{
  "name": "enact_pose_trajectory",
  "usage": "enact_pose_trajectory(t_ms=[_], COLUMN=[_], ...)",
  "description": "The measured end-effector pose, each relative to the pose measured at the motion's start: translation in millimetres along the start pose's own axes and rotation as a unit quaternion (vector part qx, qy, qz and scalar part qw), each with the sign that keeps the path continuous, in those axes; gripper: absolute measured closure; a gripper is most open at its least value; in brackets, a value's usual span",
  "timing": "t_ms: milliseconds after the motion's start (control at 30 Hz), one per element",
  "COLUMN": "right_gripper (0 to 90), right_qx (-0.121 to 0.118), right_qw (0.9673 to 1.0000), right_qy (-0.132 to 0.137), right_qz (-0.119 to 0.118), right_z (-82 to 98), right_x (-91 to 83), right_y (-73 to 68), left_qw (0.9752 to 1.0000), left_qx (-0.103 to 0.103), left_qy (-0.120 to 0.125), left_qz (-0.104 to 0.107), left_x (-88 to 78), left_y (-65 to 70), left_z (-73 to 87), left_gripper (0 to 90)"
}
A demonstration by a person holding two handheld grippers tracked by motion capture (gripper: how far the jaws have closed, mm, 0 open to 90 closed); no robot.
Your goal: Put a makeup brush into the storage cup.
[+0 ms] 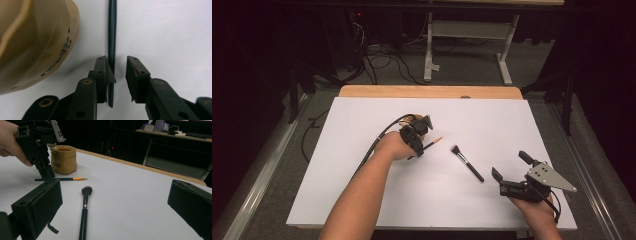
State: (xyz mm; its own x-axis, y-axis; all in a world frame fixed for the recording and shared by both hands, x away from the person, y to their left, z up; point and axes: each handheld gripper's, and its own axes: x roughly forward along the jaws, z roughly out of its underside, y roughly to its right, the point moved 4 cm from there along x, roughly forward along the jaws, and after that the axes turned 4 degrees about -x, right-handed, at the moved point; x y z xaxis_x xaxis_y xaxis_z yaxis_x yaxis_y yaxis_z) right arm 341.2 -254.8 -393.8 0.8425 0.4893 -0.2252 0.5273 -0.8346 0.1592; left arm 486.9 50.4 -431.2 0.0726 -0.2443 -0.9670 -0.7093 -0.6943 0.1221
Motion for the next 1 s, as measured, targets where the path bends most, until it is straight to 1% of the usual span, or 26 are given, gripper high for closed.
enact_pose_trajectory(t_ms=[33,100,133,167,267,600,733,800,900,1000], right_gripper=[0.7,0.7,0.7,0.7,0.7,0.7,0.7,0.7,0.7,0.7], right_qx=[0.003,-0.002,-0.002,-0.003,-0.004,-0.004,-0.006,-0.002,-0.005,-0.006], right_qw=[1.0,1.0,1.0,1.0,1.0,1.0,1.0,1.0,1.0,1.0], right_qy=[0.0,0.001,0.0,-0.002,0.0,0.001,-0.001,-0.002,-0.002,-0.001], right_qz=[0.001,0.0,0.0,0.002,0.0,-0.001,-0.001,-0.002,-0.001,-0.003], right_z=[0.0,0.1,0.2,0.2,0.1,0.3,0.4,0.5,0.4,0.2], right_x=[0.0,0.1,0.1,-0.1,0.4,0.9,0.5,0.9,1.0,1.4], right_y=[-0.3,0.4,0.4,0.5,0.4,0.3,0.7,0.3,-0.1,-1.4], left_qw=[1.0,1.0,1.0,1.0,0.9999,0.9997,0.9995,0.9993,0.9989,0.9988], left_qx=[0.002,0.001,0.001,0.002,0.002,0.001,0.0,0.001,0.001,-0.001], left_qy=[-0.001,-0.001,-0.002,-0.004,-0.005,-0.018,-0.024,-0.028,-0.035,-0.036], left_qz=[0.0,0.002,0.0,-0.006,-0.01,-0.018,-0.021,-0.025,-0.031,-0.033], left_x=[0.3,1.3,2.0,2.8,3.6,4.1,4.5,4.9,5.5,5.7], left_y=[-0.2,0.1,0.2,0.0,0.3,0.4,1.4,2.0,3.0,3.4], left_z=[-0.2,-0.8,-1.1,-1.9,-3.4,-4.9,-5.2,-6.0,-7.4,-7.7], left_gripper=[73.3,73.3,73.6,74.0,75.0,80.6,81.8,81.9,81.9,81.9])
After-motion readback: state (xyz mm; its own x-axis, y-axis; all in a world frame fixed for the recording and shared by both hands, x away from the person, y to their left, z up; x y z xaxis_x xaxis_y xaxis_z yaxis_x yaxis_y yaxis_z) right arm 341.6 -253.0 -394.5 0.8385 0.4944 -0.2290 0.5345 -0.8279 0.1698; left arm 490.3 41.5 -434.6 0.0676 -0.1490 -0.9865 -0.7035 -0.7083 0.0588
